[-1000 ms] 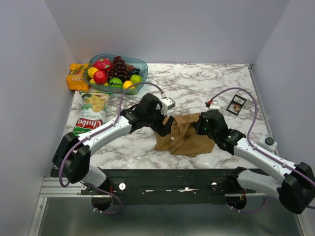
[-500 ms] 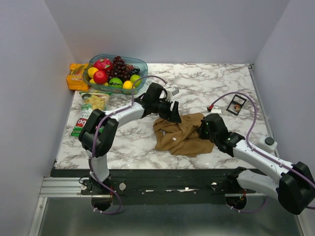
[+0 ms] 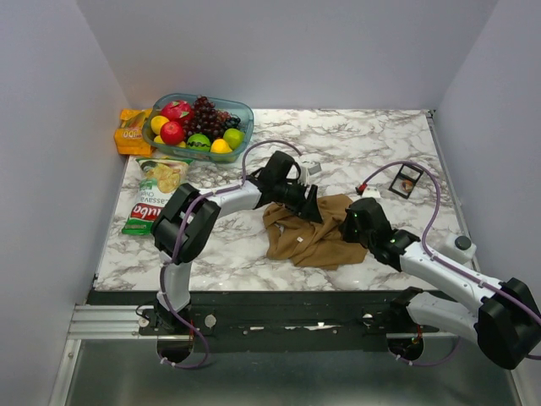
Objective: Pin the brooch onto the clothing
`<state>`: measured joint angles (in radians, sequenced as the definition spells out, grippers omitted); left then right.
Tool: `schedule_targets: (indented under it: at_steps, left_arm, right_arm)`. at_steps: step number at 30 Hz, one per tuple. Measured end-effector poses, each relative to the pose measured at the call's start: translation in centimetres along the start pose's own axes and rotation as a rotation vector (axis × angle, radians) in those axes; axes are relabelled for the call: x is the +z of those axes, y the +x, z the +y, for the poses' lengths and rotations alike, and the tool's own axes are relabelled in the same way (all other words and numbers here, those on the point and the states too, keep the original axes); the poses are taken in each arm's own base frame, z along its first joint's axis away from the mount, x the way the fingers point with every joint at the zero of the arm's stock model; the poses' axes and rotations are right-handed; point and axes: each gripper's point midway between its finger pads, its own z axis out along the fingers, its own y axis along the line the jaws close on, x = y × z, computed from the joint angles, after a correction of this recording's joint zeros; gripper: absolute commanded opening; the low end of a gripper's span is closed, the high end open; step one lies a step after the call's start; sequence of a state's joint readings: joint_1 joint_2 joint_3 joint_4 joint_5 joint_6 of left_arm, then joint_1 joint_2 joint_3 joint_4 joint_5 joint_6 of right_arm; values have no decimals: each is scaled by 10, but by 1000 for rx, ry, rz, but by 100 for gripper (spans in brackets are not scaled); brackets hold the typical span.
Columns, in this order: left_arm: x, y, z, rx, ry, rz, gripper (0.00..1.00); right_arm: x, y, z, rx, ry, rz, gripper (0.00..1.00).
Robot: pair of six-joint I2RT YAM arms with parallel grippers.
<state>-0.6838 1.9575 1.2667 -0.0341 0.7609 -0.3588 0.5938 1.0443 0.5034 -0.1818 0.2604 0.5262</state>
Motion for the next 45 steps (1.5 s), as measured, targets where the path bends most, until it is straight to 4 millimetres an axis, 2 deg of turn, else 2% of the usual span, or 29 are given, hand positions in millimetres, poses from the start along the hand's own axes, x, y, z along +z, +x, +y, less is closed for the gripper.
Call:
schedule_targets:
  at_steps: [1, 6, 12, 15, 16, 17, 19, 23, 26, 28, 30, 31, 32, 33, 36, 37, 39, 42, 45]
  left_arm:
    - [2, 3, 2, -5, -4, 10, 71]
    - [11, 11, 10, -8, -28, 40, 72]
    - [17, 18, 8, -25, -12, 56, 60]
    - [23, 23, 1, -30, 18, 74, 46]
    - [25, 26, -4, -35, 37, 85, 28]
    - [26, 28, -8, -38, 55, 92, 16]
    - [30, 31, -23, -54, 116, 106, 0]
    - [29, 24, -43, -50, 200, 92, 0]
    - [14, 10, -51, -50, 211, 34, 0]
    - [-8, -5, -57, -39, 197, -35, 0]
    - [-40, -32, -60, 0, 140, -153, 0]
    - [-58, -47, -62, 25, 107, -217, 0]
    - [-74, -61, -63, 48, 71, -278, 0]
    - [-88, -72, -65, 67, 41, -325, 0]
    - [-116, -90, -61, 97, -69, -417, 0]
    - [-119, -92, -58, 95, -100, -429, 0]
    - [-122, -92, -49, 74, -149, -438, 0]
    - [-124, -85, -31, 25, -211, -434, 0]
    - [-129, -81, -18, -13, -257, -429, 0]
  right_arm:
    - [0, 0, 0, 0, 0, 0, 1]
    - [-1, -2, 1, 2, -4, -7, 1]
    - [-2, -2, 1, 3, -6, -10, 1]
    - [-2, -2, 0, 4, -7, -11, 1]
    - [-3, -2, 0, 5, -8, -14, 1]
    - [-4, -3, 0, 6, -10, -18, 1]
    - [-7, -5, 1, 9, -15, -27, 1]
    - [-13, -8, -1, 6, -12, -40, 1]
    - [-14, -11, -3, -19, -4, -41, 1]
    - [-15, -17, -1, -38, -2, -40, 4]
    - [-16, -32, 7, -50, -8, -55, 8]
    - [-16, -41, 12, -57, -12, -63, 13]
    - [-17, -50, 16, -60, -19, -75, 22]
    - [-17, -60, 23, -61, -28, -91, 43]
    - [-20, -86, 39, -56, -64, -131, 65]
    - [-21, -91, 43, -60, -72, -137, 67]
    - [-21, -91, 48, -62, -95, -129, 69]
    - [-22, -78, 62, -68, -154, -104, 72]
    - [-32, -50, 94, -104, -276, -79, 72]
